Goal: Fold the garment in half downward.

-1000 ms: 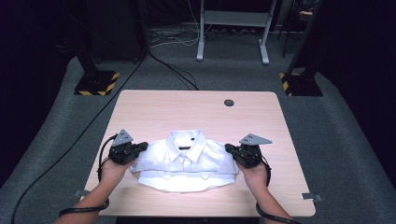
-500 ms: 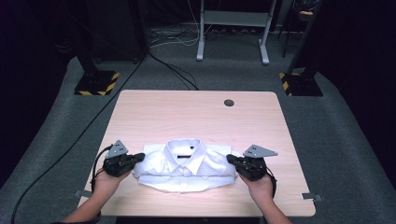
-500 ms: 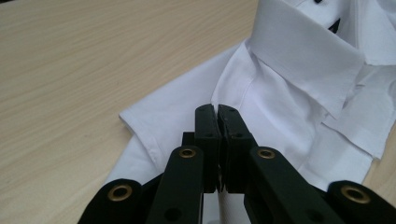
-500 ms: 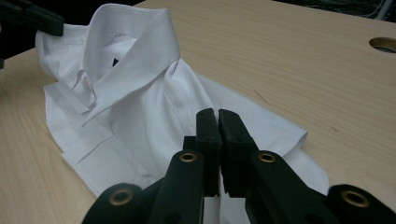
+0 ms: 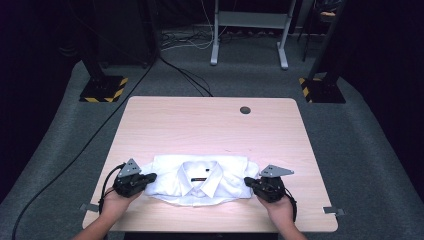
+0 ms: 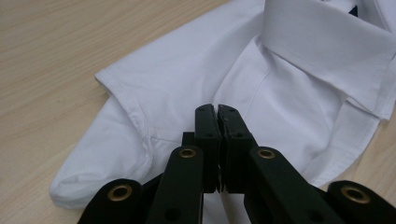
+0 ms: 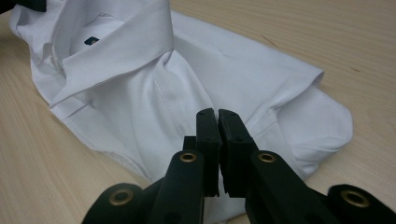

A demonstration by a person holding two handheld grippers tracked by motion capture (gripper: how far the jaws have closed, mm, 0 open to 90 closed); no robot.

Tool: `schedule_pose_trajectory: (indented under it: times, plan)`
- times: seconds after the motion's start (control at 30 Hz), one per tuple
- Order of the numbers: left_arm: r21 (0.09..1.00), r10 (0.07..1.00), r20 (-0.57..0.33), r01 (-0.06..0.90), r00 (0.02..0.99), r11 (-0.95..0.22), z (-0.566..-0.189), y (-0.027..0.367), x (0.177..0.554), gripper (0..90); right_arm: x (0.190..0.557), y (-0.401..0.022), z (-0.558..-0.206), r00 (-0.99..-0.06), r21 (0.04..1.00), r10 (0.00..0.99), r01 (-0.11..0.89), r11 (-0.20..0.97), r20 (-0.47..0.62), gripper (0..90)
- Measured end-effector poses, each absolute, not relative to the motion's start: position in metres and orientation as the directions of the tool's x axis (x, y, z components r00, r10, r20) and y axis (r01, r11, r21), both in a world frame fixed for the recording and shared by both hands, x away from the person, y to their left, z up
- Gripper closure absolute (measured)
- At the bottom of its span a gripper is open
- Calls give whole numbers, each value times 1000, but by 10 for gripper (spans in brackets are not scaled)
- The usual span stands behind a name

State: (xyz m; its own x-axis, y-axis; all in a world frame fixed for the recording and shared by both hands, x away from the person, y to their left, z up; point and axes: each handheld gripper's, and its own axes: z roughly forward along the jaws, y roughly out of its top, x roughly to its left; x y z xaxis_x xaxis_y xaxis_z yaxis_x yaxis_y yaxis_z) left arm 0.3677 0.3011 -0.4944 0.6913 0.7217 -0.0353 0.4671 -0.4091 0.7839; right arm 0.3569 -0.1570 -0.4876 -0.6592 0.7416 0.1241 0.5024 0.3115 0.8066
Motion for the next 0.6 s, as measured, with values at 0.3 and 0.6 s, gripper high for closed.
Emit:
schedule_pose_trajectory:
  times: [0.3,0.6]
  plan:
    - [748,734,-28,501,679,-436,-514,298,375,872,367,-152,-503,-653,776,749,526,347,109,875]
    - [742,742,-51,523,669,-421,-522,300,375,855,371,-149,-520,-648,735,755,560,383,99,855]
